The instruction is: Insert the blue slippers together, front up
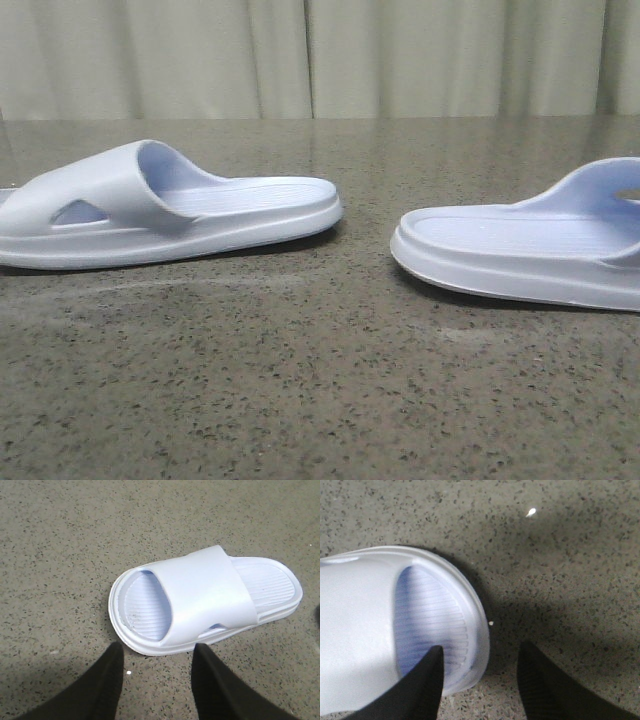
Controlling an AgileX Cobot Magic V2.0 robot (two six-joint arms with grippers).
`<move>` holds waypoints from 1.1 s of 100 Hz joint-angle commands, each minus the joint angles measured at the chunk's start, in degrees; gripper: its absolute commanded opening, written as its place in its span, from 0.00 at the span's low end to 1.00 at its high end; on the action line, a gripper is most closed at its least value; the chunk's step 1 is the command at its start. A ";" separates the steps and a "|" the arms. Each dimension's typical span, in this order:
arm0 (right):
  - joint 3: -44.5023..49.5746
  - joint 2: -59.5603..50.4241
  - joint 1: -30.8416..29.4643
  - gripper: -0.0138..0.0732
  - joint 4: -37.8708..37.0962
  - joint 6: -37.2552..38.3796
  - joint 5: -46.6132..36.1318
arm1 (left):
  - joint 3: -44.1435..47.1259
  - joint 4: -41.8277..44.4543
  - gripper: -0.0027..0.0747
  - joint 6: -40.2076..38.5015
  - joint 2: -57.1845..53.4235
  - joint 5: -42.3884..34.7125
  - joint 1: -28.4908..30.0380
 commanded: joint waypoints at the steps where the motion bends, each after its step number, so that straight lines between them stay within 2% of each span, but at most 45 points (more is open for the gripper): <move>1: -1.83 1.06 -1.66 0.49 3.43 -3.35 -2.37 | -2.02 -2.11 0.40 0.38 0.18 -3.27 -0.43; 23: -1.83 4.73 -5.83 0.49 11.65 -9.41 -1.47 | -2.02 -2.11 0.40 1.07 0.18 -3.27 -0.43; 40: -1.83 7.00 -7.21 0.49 12.21 -10.02 -1.10 | -2.02 -2.11 0.40 1.22 0.18 -3.27 -0.43; 74: -1.83 9.15 -7.21 0.47 17.99 -15.75 2.06 | -2.02 -2.11 0.40 1.22 0.18 -3.36 -0.43; 81: -1.83 9.15 -7.21 0.39 18.04 -15.73 2.32 | -2.02 -2.11 0.40 1.22 0.43 -3.13 -0.43; 98: -1.83 9.15 -7.21 0.04 18.04 -15.73 3.08 | -2.02 -2.49 0.40 1.22 3.06 -2.20 -0.43; 110: -1.83 9.15 -7.21 0.04 18.04 -15.73 2.91 | -2.15 -2.99 0.40 1.22 6.17 -2.56 -0.43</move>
